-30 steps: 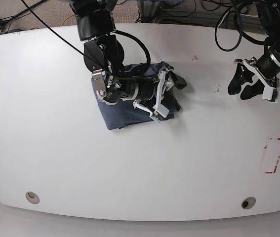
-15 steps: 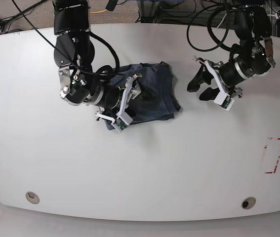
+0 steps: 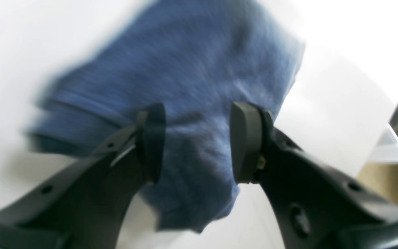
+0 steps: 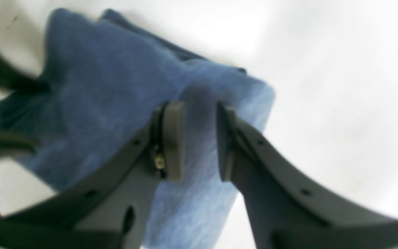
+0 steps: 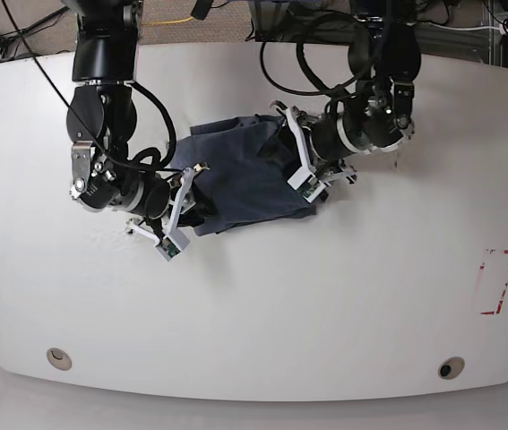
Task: Fold the T-shirt properly
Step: 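Grasp the folded bundle with the left gripper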
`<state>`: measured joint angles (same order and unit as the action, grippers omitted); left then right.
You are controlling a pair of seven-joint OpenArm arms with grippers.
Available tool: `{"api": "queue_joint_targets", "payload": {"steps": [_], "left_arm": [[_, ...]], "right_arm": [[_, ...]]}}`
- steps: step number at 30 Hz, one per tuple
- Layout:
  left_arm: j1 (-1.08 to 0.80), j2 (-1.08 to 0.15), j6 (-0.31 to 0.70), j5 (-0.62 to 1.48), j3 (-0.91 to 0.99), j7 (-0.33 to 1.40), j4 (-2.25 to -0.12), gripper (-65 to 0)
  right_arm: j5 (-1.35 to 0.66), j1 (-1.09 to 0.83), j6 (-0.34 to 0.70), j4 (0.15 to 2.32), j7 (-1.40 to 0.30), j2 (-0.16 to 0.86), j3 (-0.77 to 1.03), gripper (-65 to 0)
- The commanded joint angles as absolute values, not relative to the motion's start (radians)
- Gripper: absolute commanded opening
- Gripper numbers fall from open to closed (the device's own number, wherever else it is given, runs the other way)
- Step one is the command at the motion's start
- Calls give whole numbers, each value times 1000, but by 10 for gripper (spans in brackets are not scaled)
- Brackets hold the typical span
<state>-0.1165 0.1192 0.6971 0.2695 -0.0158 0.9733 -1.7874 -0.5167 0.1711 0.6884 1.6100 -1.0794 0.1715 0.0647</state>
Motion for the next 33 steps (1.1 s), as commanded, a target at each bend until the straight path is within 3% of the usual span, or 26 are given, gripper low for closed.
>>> {"api": "queue_joint_targets", "payload": {"steps": [1, 14, 24, 33], "left_arm": [[-99, 148, 698, 249, -13, 943, -1774, -381], [-31, 91, 698, 214, -13, 868, -1529, -382], [166, -4, 698, 214, -13, 785, -1265, -382], [286, -16, 698, 214, -10, 783, -1228, -382]], "right_arm": [[-536, 200, 698, 1578, -1024, 179, 62, -504], [-331, 248, 698, 1290, -766, 217, 2, -504], [-314, 104, 698, 1425, -768, 275, -1, -507], [-308, -42, 698, 1601, -771, 202, -81, -509]]}}
